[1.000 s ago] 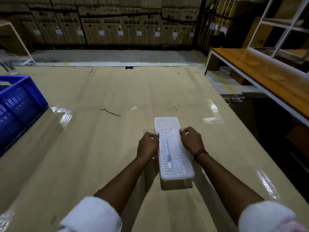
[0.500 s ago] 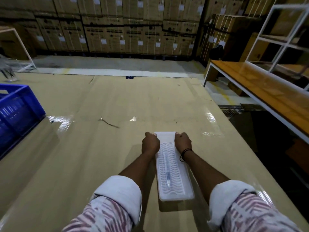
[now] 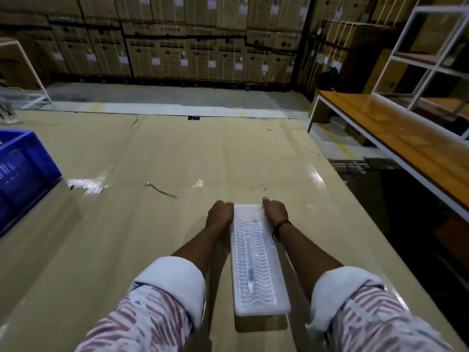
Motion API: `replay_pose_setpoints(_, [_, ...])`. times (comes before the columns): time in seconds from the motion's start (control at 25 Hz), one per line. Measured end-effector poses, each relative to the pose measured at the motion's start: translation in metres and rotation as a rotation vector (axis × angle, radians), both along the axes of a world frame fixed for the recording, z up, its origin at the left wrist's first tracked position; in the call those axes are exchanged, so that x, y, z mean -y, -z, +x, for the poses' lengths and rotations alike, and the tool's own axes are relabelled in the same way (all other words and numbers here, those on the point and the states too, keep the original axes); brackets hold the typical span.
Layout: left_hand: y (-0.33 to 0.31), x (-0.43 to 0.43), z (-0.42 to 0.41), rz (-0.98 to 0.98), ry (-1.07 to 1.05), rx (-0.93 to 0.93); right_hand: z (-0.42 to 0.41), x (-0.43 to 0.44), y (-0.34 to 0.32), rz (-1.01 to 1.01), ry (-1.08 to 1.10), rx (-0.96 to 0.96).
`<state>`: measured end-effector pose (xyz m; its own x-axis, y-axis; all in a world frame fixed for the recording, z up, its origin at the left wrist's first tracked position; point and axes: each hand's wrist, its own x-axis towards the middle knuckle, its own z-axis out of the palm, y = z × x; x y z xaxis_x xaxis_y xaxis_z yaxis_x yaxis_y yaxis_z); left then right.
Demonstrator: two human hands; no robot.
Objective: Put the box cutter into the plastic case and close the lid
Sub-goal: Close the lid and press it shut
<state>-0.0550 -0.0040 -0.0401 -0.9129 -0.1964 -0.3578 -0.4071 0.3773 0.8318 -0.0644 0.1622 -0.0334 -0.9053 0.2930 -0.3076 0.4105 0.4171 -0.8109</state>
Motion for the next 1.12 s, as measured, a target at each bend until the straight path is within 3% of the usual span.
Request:
replay_pose_setpoints(0.48, [0.001,-0.009,0.0,0.023,-0.041,0.023,0.004,0.002,0.005,-0.01,0.081,-0.05])
replay_pose_setpoints(0.88, [0.013,-0.01,0.105,-0.011,-0.039,-0.071,0.109,-0.007,0.012,0.064,0.066,-0.174])
replay_pose_setpoints(1.12, [0.009,-0.015,0.127,-0.019,-0.036,-0.131,0.126,0.0,0.012,0.092,0.066,-0.258])
